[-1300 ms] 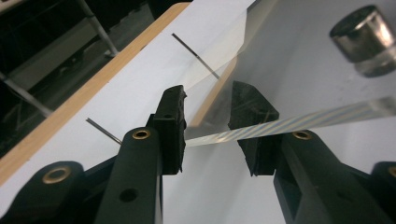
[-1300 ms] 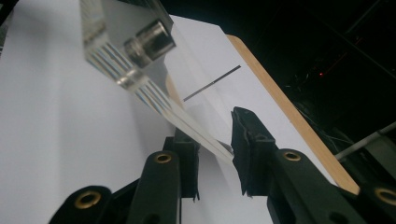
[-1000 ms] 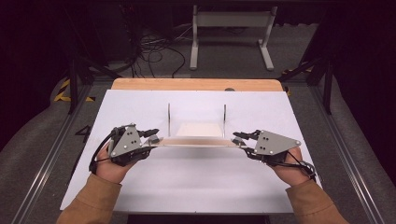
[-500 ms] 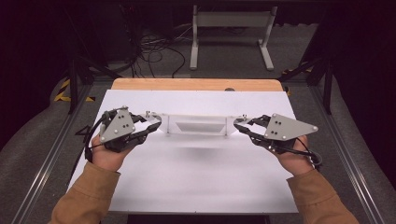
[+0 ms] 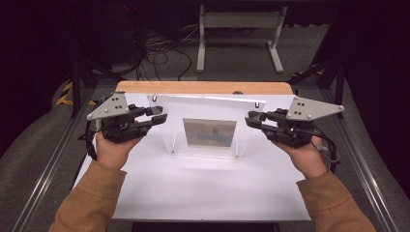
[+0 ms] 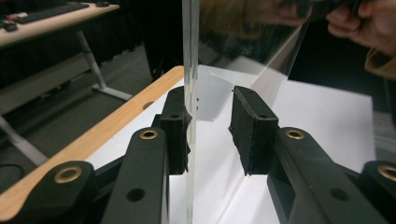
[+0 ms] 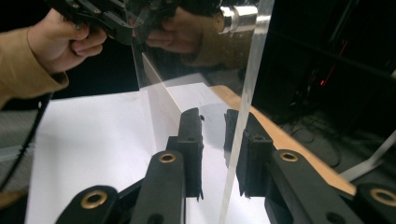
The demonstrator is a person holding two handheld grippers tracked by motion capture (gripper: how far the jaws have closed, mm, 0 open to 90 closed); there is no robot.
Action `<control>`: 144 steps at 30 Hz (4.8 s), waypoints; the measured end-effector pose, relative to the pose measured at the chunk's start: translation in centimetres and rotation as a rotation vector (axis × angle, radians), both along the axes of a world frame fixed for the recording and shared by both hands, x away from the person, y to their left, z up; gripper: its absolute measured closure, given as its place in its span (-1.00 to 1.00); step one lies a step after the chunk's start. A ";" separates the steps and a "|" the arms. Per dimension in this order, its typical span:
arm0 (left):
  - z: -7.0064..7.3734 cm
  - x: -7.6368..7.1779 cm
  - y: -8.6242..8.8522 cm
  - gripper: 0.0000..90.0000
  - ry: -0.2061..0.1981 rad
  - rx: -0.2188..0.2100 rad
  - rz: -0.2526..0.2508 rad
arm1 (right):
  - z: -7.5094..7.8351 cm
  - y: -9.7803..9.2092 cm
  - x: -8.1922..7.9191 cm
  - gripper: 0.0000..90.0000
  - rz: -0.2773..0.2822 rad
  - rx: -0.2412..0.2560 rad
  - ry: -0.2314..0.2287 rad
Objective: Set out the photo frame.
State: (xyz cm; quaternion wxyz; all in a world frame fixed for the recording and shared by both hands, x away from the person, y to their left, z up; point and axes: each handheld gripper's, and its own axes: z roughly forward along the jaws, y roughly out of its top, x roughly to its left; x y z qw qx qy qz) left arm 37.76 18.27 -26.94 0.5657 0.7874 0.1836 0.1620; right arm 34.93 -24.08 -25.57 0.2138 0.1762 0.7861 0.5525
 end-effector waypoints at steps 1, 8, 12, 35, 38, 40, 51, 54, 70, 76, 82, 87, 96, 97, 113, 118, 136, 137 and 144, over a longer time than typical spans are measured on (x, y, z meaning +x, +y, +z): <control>0.0 0.2 -0.1 0.51 0.021 -0.010 0.001 | -0.1 -0.1 0.3 0.64 -0.006 0.018 0.029; -0.1 1.7 -0.5 0.50 0.081 -0.026 0.004 | 0.0 -0.5 1.6 0.61 -0.043 0.067 0.119; -0.2 2.3 -0.6 0.50 0.099 -0.038 0.008 | 0.1 -0.5 2.1 0.60 -0.059 0.079 0.146; -0.5 4.3 -1.1 0.49 0.157 -0.078 0.046 | -0.1 -0.8 5.3 0.53 -0.087 0.118 0.192; -0.6 4.6 -1.1 0.49 0.159 -0.081 0.045 | -0.3 -0.8 5.5 0.52 -0.090 0.123 0.186; -0.6 4.8 -1.1 0.48 0.163 -0.081 0.049 | -0.3 -0.7 5.6 0.51 -0.099 0.123 0.182; -0.6 5.2 -1.2 0.45 0.178 -0.087 0.079 | -0.1 -0.2 6.3 0.46 -0.128 0.096 0.153; -0.6 5.5 -1.2 0.46 0.180 -0.091 0.079 | 0.1 -0.2 6.8 0.45 -0.128 0.093 0.161; -0.7 5.3 -1.4 0.40 0.165 -0.090 0.073 | -0.3 -0.3 6.6 0.39 -0.125 0.091 0.148; -1.0 5.1 -1.1 0.22 0.171 -0.096 0.071 | -0.3 -0.5 6.3 0.14 -0.135 0.086 0.152; -1.3 4.7 -0.7 -0.02 0.188 -0.102 0.059 | -0.6 -0.8 5.9 -0.15 -0.126 0.068 0.160; -1.5 4.0 -0.4 -0.31 0.183 -0.102 0.060 | -0.5 -1.5 4.9 -0.33 -0.116 0.073 0.155; -2.1 2.0 1.5 -0.62 0.169 -0.081 0.106 | -0.2 -3.1 2.6 -0.59 -0.152 0.043 0.110; -2.2 1.8 1.8 -0.66 0.175 -0.082 0.113 | -0.2 -3.5 2.3 -0.62 -0.160 0.046 0.107; -4.8 -0.8 6.3 -0.85 0.172 -0.042 0.173 | -2.2 -8.3 0.0 -0.94 -0.245 0.056 0.163; -6.5 -1.1 7.7 -0.86 0.170 -0.041 0.202 | -3.3 -9.4 -0.3 -0.96 -0.271 0.049 0.170; -13.2 -3.2 9.7 -0.85 0.170 -0.025 0.328 | -9.8 -12.4 -0.9 -0.99 -0.349 0.096 0.186; -13.5 -3.4 9.5 -0.85 0.172 -0.016 0.344 | -10.3 -12.5 -0.9 -0.99 -0.358 0.098 0.184; -15.0 -3.7 8.8 -0.85 0.130 0.003 0.392 | -13.1 -12.6 -0.7 -1.00 -0.400 0.088 0.191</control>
